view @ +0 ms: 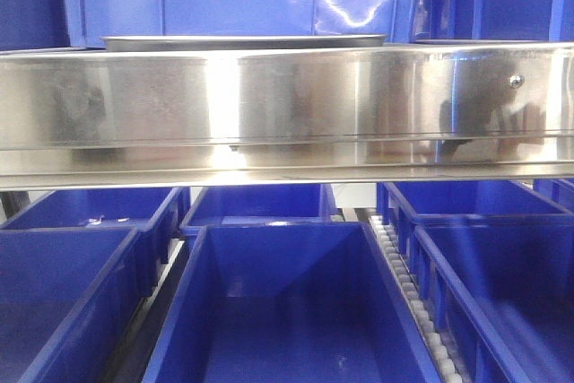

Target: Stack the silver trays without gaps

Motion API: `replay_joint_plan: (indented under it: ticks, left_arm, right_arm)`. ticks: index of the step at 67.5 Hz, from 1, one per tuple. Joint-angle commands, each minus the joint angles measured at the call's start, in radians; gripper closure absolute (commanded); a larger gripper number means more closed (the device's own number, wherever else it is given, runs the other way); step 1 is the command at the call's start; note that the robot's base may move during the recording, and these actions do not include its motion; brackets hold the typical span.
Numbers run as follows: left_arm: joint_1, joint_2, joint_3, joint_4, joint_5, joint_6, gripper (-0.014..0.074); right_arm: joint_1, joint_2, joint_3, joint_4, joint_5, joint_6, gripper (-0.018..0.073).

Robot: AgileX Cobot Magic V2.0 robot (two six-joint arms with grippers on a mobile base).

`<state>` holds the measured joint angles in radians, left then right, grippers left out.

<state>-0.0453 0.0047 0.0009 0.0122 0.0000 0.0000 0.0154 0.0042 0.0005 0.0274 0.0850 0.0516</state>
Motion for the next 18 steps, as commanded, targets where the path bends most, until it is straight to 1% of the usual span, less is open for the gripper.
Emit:
replay_joint_plan:
  ticks: [1, 18]
  left_arm:
    - [0.002, -0.005, -0.001, 0.003, -0.018, 0.000, 0.0605]
    - [0.002, -0.005, -0.001, 0.003, -0.018, 0.000, 0.0605]
  right_arm:
    - [-0.006, -0.004, -0.001, 0.004, -0.022, -0.005, 0.0578]
    - [-0.006, -0.004, -0.001, 0.004, -0.022, -0.005, 0.0578]
